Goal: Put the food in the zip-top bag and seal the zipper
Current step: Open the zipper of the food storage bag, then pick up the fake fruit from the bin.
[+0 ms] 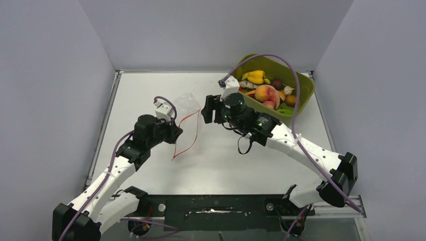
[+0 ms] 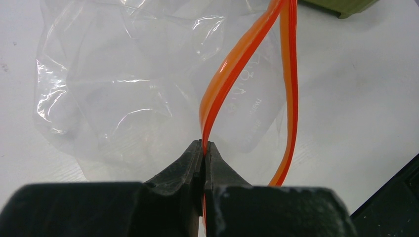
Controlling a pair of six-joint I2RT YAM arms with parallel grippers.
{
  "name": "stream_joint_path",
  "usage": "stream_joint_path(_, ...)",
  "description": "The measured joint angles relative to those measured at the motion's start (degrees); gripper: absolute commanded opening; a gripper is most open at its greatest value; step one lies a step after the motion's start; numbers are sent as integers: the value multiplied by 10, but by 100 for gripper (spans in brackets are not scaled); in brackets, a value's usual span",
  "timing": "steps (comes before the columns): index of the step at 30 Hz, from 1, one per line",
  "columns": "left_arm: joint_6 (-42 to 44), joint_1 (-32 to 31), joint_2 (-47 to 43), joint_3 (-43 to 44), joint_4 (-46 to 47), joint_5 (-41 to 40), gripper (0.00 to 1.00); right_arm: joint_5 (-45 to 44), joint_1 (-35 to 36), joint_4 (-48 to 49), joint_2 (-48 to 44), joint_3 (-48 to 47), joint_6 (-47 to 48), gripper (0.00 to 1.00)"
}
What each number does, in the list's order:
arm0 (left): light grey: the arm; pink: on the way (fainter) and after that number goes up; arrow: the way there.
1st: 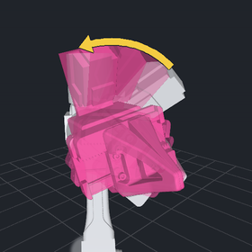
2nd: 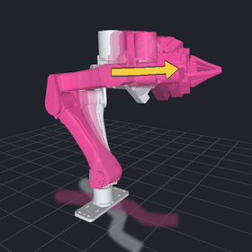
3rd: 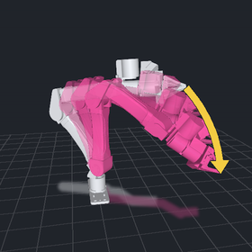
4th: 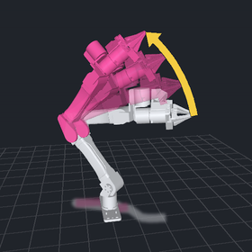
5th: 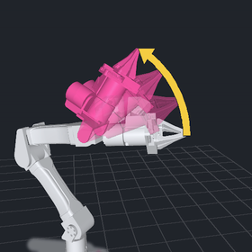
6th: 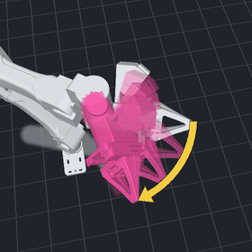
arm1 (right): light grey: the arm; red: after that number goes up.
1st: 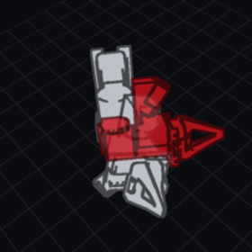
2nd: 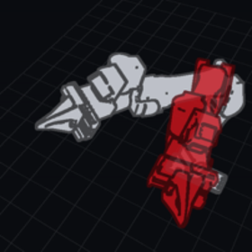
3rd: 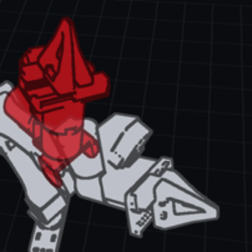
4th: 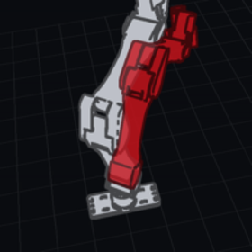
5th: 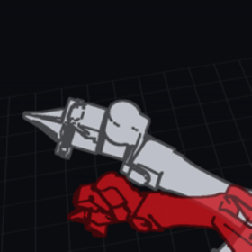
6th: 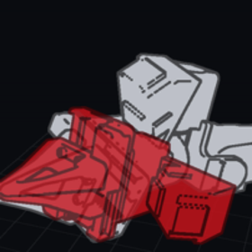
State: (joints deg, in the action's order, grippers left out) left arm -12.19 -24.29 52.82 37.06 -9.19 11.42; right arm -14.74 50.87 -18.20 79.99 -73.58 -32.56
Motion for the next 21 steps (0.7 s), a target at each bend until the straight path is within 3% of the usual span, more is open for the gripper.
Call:
stream_joint_path(9,0,0,-12,-4,-15,0,0,-24,-123,-71,-9,-44,75,65)
stream_joint_path(21,8,0,10,-8,-18,14,0,-39,-299,-116,65,-82,126,83)
